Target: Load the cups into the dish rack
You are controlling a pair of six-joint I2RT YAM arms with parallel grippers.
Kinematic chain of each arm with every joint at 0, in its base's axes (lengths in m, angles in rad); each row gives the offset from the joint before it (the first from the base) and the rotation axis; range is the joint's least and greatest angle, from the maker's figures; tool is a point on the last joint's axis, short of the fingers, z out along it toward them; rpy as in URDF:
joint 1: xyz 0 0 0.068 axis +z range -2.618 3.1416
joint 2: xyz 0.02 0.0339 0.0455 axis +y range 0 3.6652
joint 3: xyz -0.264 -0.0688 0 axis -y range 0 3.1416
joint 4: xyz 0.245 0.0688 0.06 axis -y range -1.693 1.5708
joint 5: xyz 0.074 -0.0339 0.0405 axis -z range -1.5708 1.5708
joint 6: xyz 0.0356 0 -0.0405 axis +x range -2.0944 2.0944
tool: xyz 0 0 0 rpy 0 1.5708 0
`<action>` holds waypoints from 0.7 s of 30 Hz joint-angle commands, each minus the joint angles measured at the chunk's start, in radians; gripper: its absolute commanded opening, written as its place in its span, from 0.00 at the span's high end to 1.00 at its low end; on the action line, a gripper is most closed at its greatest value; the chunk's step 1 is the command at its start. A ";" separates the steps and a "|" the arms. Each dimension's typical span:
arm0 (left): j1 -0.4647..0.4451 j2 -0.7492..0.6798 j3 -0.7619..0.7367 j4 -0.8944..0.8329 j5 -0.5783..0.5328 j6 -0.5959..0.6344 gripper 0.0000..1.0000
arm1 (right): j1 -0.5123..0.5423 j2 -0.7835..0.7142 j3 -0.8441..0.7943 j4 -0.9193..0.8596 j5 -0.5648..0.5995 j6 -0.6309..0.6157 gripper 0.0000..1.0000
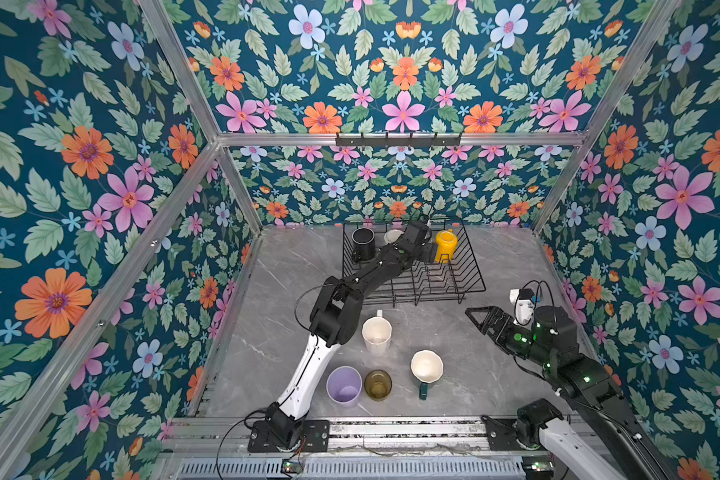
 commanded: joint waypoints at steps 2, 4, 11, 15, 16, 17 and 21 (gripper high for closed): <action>0.003 -0.006 0.000 0.033 0.005 -0.016 0.24 | 0.001 0.000 0.006 -0.005 0.010 -0.020 0.02; 0.003 -0.019 -0.018 0.047 0.006 -0.016 0.29 | 0.002 0.001 0.005 -0.006 0.012 -0.020 0.02; 0.005 -0.060 -0.069 0.080 0.013 -0.016 0.42 | 0.001 0.004 0.005 0.000 0.010 -0.020 0.02; 0.005 -0.084 -0.089 0.095 0.025 -0.012 0.48 | 0.001 0.004 0.005 -0.002 0.010 -0.018 0.02; 0.005 -0.090 -0.091 0.098 0.028 -0.012 0.50 | 0.001 0.003 0.005 -0.002 0.010 -0.017 0.02; 0.005 -0.093 -0.092 0.099 0.030 -0.011 0.51 | 0.002 0.004 0.005 0.000 0.010 -0.017 0.02; 0.005 -0.108 -0.094 0.099 0.036 -0.003 0.52 | 0.002 0.002 0.005 0.000 0.009 -0.015 0.02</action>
